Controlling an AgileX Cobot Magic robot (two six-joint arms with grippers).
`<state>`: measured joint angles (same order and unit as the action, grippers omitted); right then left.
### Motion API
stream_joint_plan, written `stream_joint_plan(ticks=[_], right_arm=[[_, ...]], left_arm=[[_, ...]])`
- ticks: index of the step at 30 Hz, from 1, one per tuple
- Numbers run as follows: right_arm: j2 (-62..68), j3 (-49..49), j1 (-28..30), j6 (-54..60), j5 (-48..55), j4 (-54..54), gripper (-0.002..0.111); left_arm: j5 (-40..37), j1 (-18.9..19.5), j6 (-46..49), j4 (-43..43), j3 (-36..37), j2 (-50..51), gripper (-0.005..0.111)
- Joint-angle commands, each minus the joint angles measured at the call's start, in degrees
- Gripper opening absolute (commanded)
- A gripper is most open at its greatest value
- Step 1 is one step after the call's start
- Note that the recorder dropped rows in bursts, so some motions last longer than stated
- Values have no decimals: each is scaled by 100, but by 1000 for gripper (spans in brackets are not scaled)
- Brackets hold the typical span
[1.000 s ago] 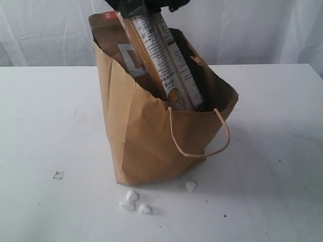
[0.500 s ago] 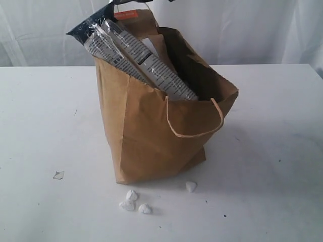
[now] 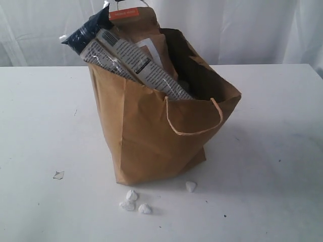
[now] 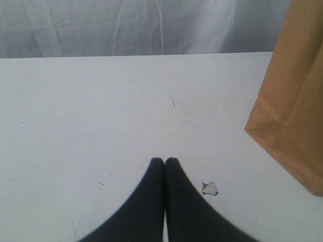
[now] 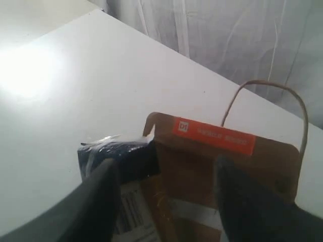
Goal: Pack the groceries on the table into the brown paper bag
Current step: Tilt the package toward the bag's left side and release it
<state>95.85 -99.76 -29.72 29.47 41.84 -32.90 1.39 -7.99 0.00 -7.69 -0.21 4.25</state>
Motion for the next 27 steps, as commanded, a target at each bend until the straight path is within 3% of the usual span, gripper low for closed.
stream_joint_plan(ticks=[1,27], right_arm=[[-33,-5,7,-128,-35,30,52],[-33,-5,7,-418,639,519,52]], left_arm=[[-9,13,0,5,21,-27,0],[-9,13,0,5,21,-27,0]])
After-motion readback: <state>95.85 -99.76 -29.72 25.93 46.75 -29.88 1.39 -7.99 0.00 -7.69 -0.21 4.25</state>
